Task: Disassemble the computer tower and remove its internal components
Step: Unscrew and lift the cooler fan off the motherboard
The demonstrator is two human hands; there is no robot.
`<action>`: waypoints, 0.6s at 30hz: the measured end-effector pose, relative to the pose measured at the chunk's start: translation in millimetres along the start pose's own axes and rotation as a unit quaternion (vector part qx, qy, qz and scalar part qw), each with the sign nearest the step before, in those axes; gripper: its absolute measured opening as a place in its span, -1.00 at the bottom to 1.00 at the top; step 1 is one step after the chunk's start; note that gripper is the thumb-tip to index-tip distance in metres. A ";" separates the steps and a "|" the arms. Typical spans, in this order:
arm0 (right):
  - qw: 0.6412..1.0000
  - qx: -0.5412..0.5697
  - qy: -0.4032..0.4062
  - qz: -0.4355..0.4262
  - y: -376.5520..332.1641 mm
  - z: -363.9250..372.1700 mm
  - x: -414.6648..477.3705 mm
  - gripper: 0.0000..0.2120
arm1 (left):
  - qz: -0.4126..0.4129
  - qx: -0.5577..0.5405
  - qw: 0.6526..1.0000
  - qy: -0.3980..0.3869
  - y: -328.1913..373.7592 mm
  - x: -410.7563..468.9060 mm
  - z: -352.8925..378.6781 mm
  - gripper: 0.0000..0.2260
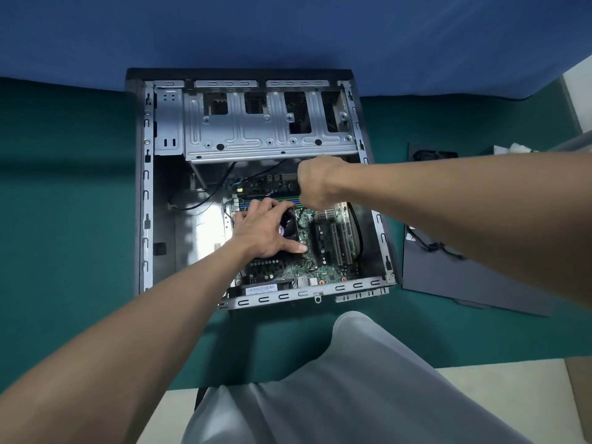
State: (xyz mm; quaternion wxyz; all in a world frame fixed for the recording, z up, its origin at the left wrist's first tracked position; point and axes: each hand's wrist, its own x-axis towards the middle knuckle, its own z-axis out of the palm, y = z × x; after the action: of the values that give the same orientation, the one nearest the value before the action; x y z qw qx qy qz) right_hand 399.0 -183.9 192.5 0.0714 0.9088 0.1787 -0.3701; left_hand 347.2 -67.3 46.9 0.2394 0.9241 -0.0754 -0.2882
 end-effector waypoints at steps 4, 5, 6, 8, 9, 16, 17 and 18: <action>0.932 -0.304 0.062 -0.188 -2.7 6.2 -7.9 -0.82 | -0.004 0.011 1.000 -0.001 2.2 -0.2 -0.4 -0.12; 0.915 -0.328 0.064 -0.224 -1.6 6.2 -8.4 -0.80 | -0.004 0.009 1.000 0.000 2.0 0.0 -0.4 -0.12; 0.914 -0.322 0.069 -0.237 -0.5 5.3 -8.1 -0.78 | -0.003 0.007 1.000 0.000 1.6 -0.2 -0.5 -0.12; 0.955 -0.209 0.078 -0.194 0.4 5.1 -5.1 -0.80 | -0.003 0.005 1.000 -0.002 1.6 -1.0 -1.3 -0.12; 0.980 -0.120 0.073 -0.143 -0.9 6.4 -2.4 -0.80 | -0.003 0.004 1.000 -0.003 1.6 -1.1 -1.6 -0.12; 0.941 0.293 -0.074 0.154 -2.2 8.9 11.1 -0.71 | -0.001 -0.005 1.000 -0.004 1.3 -1.5 -1.2 -0.10; 0.963 0.237 -0.053 0.117 -3.2 8.4 9.1 -0.77 | -0.001 -0.006 1.000 -0.003 1.4 -1.1 -1.2 -0.11; 0.984 0.155 -0.030 0.081 -5.8 8.0 5.9 -0.83 | -0.001 -0.005 1.000 -0.002 1.5 -0.8 -1.3 -0.12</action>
State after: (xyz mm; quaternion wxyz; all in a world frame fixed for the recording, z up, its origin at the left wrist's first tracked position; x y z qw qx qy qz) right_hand 395.6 -179.0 182.7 -0.0356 0.9089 0.0430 -0.4133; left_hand 347.4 -67.8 49.0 0.2437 0.9225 -0.0731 -0.2904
